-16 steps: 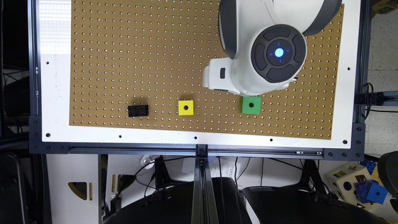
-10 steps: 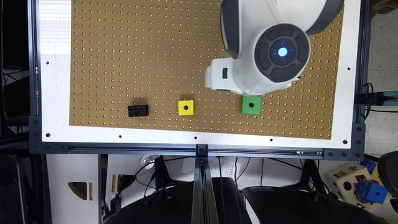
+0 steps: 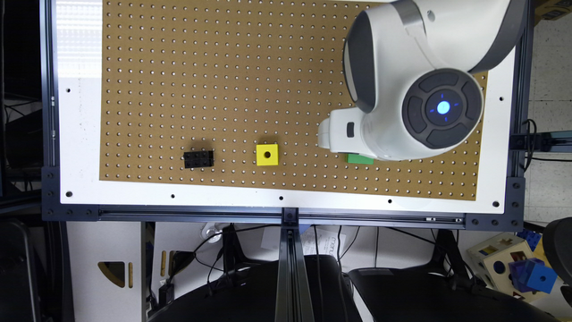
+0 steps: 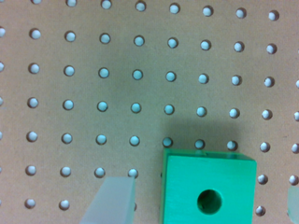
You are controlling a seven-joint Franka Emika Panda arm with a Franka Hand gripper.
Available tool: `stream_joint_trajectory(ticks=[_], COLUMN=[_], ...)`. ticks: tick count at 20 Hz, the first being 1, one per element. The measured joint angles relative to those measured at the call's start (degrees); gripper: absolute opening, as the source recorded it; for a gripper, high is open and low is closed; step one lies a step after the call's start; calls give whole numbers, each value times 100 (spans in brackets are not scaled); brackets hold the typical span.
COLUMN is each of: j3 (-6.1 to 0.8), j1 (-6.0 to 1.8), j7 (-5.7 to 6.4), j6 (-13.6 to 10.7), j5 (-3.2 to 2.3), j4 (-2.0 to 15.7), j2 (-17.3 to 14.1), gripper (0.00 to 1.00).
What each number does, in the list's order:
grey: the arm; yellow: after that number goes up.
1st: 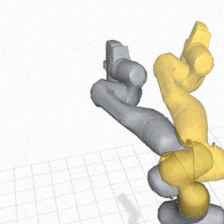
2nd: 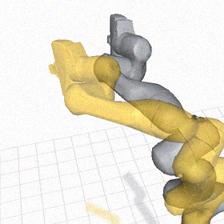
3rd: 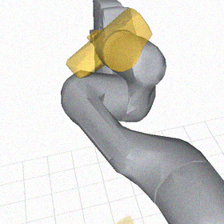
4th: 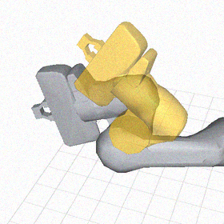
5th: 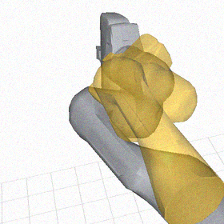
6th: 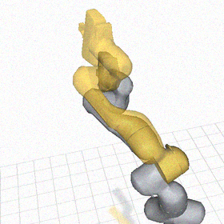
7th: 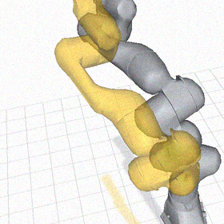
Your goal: Pick up green block.
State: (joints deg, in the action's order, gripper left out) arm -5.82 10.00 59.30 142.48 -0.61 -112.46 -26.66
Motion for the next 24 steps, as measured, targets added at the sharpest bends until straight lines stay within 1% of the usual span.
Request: stream_joint_trajectory(ticks=[3, 4, 6, 11, 15, 17, 19, 21, 22, 24], j3=[0, 0, 0, -14, -21, -21, -21, -19, -19, -20], j1=[0, 0, 0, 6, 27, 33, 37, 39, 44, 70], j7=[0, 0, 0, 0, 2, 2, 2, 2, 4, 7], j6=[97, 145, 168, 167, 167, 171, 216, 239, 191, 180], j5=[-2, -2, -2, -2, -2, -2, -3, -7, -10, -10], j4=[6, 20, 75, 142, 223, 309, 431, 623, 729, 854], j2=[-197, -280, -379, -399, -461, -578, -770, -1008, -1047, -1127], gripper=[100, 100, 100, 100, 100, 100, 100, 100, 100, 100])
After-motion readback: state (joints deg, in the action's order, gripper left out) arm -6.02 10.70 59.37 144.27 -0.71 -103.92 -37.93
